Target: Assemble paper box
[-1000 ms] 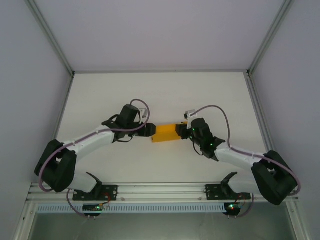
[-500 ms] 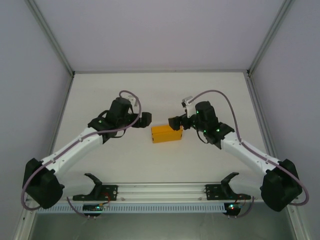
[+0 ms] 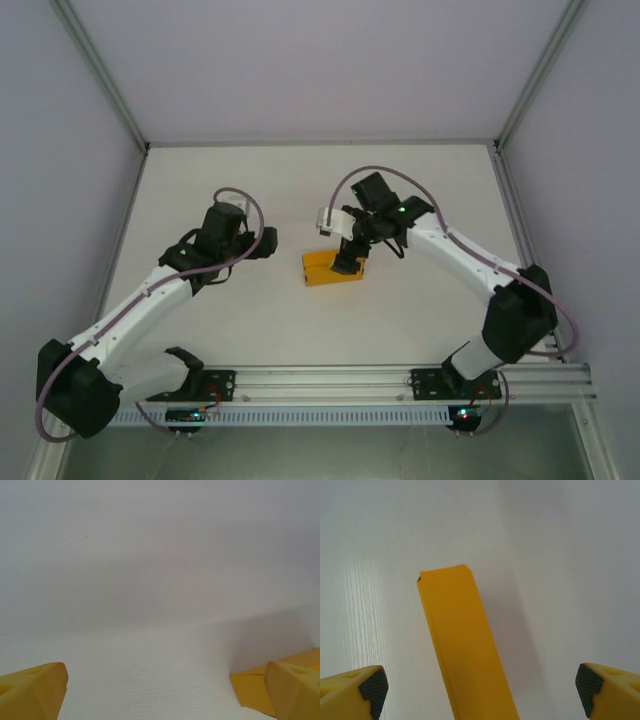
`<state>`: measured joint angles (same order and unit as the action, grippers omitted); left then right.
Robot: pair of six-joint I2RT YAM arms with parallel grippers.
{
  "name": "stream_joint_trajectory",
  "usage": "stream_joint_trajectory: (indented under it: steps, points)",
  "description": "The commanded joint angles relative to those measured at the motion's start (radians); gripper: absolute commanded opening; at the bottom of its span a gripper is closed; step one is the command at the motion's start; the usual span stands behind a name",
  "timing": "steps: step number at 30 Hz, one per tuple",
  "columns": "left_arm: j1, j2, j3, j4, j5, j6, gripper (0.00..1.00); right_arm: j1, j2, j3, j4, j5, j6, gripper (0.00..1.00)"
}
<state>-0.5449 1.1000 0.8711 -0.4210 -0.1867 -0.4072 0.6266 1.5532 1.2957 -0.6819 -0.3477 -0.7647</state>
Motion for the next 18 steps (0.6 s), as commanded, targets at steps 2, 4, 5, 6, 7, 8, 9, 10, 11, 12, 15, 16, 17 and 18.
stream_joint_trajectory:
  steps: [2,4,5,6,7,8,9,10,11,12,15,16,17,18]
  points:
    - [0.013,-0.015,-0.015,-0.019,-0.016,0.017,1.00,0.040,0.103,0.062,-0.177,0.128,-0.153,0.97]
    - [0.015,-0.012,-0.017,-0.019,-0.012,0.019,1.00,0.053,0.144,0.076,-0.169,0.177,-0.162,0.96]
    - [0.016,-0.009,-0.018,-0.019,-0.012,0.019,1.00,0.060,0.160,0.081,-0.160,0.200,-0.167,0.95]
    - [0.018,-0.007,-0.018,-0.020,-0.010,0.017,1.00,0.066,0.176,0.082,-0.142,0.225,-0.165,0.93]
    - [0.018,-0.006,-0.019,-0.021,-0.010,0.016,1.00,0.075,0.189,0.080,-0.122,0.242,-0.162,0.93]
    - [0.019,-0.004,-0.020,-0.022,-0.011,0.015,0.99,0.084,0.201,0.076,-0.098,0.266,-0.154,0.91]
    - [0.020,-0.004,-0.023,-0.022,-0.011,0.014,0.99,0.094,0.214,0.067,-0.070,0.299,-0.147,0.90]
    - [0.021,-0.006,-0.025,-0.024,-0.011,0.013,1.00,0.104,0.225,0.060,-0.044,0.327,-0.142,0.88]
    - [0.022,-0.008,-0.026,-0.025,-0.012,0.012,1.00,0.112,0.235,0.053,-0.029,0.336,-0.138,0.86]
    - [0.023,-0.009,-0.030,-0.027,-0.013,0.012,1.00,0.118,0.242,0.048,-0.011,0.345,-0.123,0.81]
    - [0.025,-0.018,-0.036,-0.033,-0.022,0.013,0.99,0.123,0.252,0.044,0.051,0.399,-0.065,0.72]
    - [0.027,-0.020,-0.039,-0.035,-0.023,0.011,1.00,0.125,0.248,0.037,0.072,0.429,-0.043,0.71]
    - [0.027,-0.024,-0.042,-0.036,-0.024,0.010,0.99,0.128,0.245,0.027,0.097,0.459,-0.026,0.70]
    - [0.028,-0.028,-0.046,-0.036,-0.026,0.010,1.00,0.132,0.238,0.013,0.125,0.501,-0.007,0.67]
